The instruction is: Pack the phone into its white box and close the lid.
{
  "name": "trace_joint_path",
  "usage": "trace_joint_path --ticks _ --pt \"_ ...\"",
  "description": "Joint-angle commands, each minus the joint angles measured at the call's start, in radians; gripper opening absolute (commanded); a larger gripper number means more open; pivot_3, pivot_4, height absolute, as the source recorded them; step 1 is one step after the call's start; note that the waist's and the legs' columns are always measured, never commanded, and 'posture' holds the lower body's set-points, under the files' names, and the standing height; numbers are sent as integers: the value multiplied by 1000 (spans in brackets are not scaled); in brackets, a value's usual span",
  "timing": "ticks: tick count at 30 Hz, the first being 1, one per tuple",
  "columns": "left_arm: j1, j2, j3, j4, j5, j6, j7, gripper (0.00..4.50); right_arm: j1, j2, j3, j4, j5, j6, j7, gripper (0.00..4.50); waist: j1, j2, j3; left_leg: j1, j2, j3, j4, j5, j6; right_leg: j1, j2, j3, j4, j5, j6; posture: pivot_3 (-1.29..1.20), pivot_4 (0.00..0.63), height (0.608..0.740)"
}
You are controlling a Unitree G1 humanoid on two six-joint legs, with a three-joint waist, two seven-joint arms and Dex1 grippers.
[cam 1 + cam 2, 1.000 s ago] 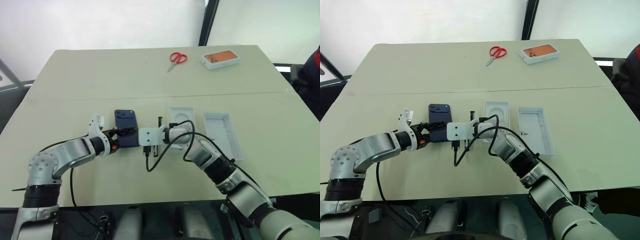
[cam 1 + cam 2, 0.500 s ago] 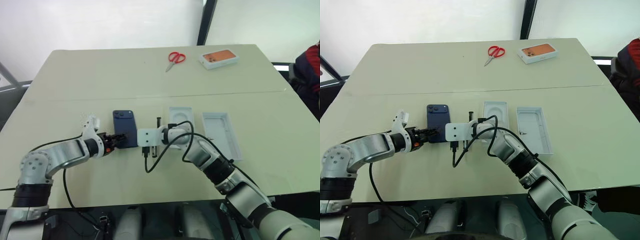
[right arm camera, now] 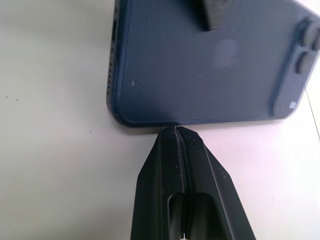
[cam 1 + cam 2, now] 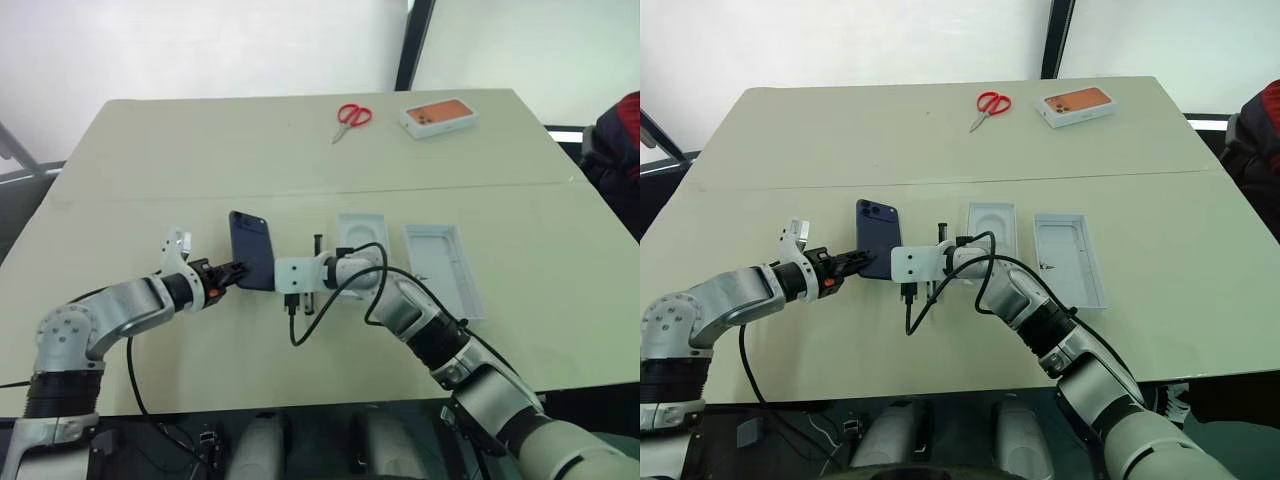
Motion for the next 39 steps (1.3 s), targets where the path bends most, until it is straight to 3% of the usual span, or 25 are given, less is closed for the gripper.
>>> trace_joint_path --ticks 1,6,11,15,25,29,31,39 --pt "18 -7 38 -15 -9 -6 -17 27 -23 -20 -46 -62 10 36 3 0 2 0 0 0 0 0 0 0 0 0 0 0 0 0 0 0 150 740" --pt "18 -30 56 -35 -9 -15 -40 27 -16 -52 -102 -176 59 106 40 0 4 -1 2 -2 0 0 0 0 -1 -2 0 0 -1 0 0 0 150 740" --pt "-24 -91 63 -86 -9 -59 -47 27 41 -116 -241 -403 207 261 124 0 7 -1 6 -7 0 -1 0 2 -3 -5 -1 0 -1 0 0 0 150 740" --pt "-97 -151 2 -104 23 -80 -48 27 147 -245 -390 -573 319 369 181 0 25 -2 6 -16 -1 -4 4 2 -4 -11 -2 -3 -2 0 0 0 150 740" --pt "-238 -274 -112 8 107 -29 -106 27 290 -420 -452 -677 461 508 219 0 18 -2 7 -18 -2 -1 4 2 -3 -13 1 -2 -2 0 0 0 150 740" --pt "-287 -336 -144 77 154 -9 -135 0 341 -462 -444 -718 495 530 218 1221 14 -3 7 -18 -2 -1 4 2 -3 -13 1 -2 -2 0 1 0 150 740" --pt "-305 -363 -150 96 174 7 -141 0 366 -493 -438 -737 498 515 220 2267 19 -3 7 -18 -3 -1 5 2 -2 -12 0 -2 -2 0 1 0 150 740" --pt "-356 -448 -156 145 223 44 -138 0 415 -580 -456 -770 551 517 233 2267 30 -4 8 -18 -3 0 6 3 -2 -12 1 -2 -1 0 1 0 150 740"
